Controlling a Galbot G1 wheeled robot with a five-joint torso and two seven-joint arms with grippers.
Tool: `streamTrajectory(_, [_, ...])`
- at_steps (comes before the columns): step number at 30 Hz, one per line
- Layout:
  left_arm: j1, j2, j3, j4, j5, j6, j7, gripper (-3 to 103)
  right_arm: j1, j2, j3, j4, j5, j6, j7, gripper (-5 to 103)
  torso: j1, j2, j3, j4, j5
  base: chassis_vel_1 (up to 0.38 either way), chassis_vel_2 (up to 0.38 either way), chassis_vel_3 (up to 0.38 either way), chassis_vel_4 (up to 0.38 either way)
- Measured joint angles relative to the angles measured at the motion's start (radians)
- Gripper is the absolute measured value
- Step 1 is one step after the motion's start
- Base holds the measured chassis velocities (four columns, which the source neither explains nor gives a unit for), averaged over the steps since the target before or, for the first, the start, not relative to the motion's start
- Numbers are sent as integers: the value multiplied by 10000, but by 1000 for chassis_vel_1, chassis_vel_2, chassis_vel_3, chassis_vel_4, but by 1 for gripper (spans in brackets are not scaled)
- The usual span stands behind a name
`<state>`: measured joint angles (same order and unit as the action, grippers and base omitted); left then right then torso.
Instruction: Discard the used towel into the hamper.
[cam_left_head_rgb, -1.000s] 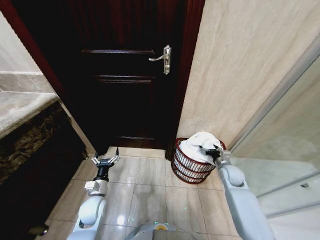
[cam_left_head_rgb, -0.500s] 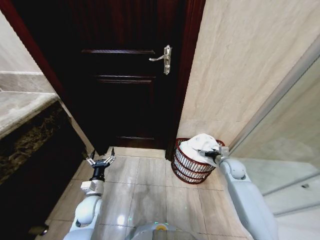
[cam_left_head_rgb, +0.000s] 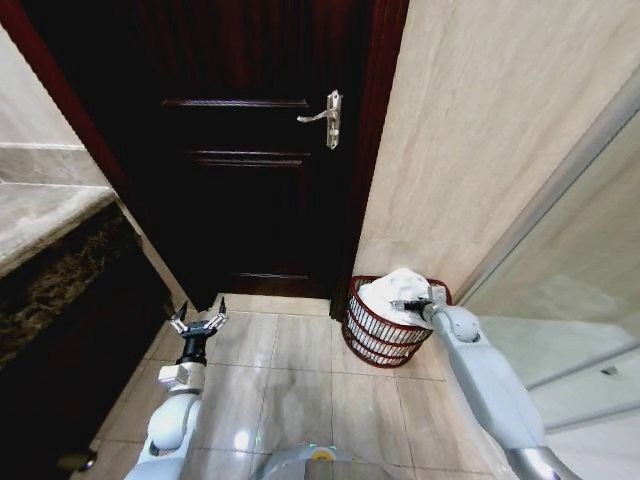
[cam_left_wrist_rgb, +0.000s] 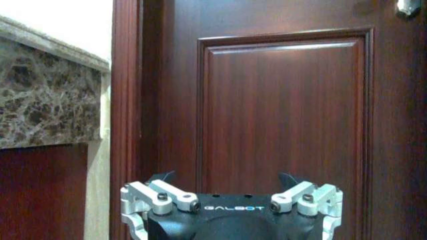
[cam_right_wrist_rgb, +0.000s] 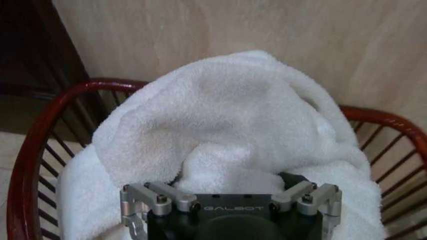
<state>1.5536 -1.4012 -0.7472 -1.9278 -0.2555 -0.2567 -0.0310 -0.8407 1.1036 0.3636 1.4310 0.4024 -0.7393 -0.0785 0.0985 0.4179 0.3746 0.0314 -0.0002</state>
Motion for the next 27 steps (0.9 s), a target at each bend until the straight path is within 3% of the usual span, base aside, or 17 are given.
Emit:
streamTrajectory(13, [52, 52, -160, 98, -179, -149, 12, 100, 245, 239, -440, -886, -1, 52, 12, 100, 0, 1, 0, 1, 1, 0, 0, 0, 0])
streamTrajectory(20, [22, -34, -151, -38, -174, -97, 19, 100, -115, 229, -57, -298, 140, 154, 236, 100, 1, 1, 2, 1, 5, 0, 0, 0, 0])
streamTrajectory(23, [-20, -65, -139, -156, -156, -12, 21, 100, -769, 178, 598, 823, 263, 1409, 364, 100, 1, 0, 2, 1, 8, 0, 0, 0, 0])
streamTrajectory(24, [-20, -65, -139, -156, -156, -12, 21, 100, -769, 178, 598, 823, 263, 1409, 364, 100, 1, 0, 2, 1, 8, 0, 0, 0, 0])
streamTrajectory(26, [-29, -76, -109, -194, -150, 31, 20, 100, -1130, 165, 934, 1398, 240, 2187, 371, 100, 1, 1, 2, 0, 4, 0, 0, 0, 0])
streamTrajectory(27, [-45, -105, -51, -216, -141, 48, 17, 100, -1589, 216, 1301, 2104, 114, 2931, 394, 100, 1, 1, 2, 0, 6, 0, 0, 0, 0])
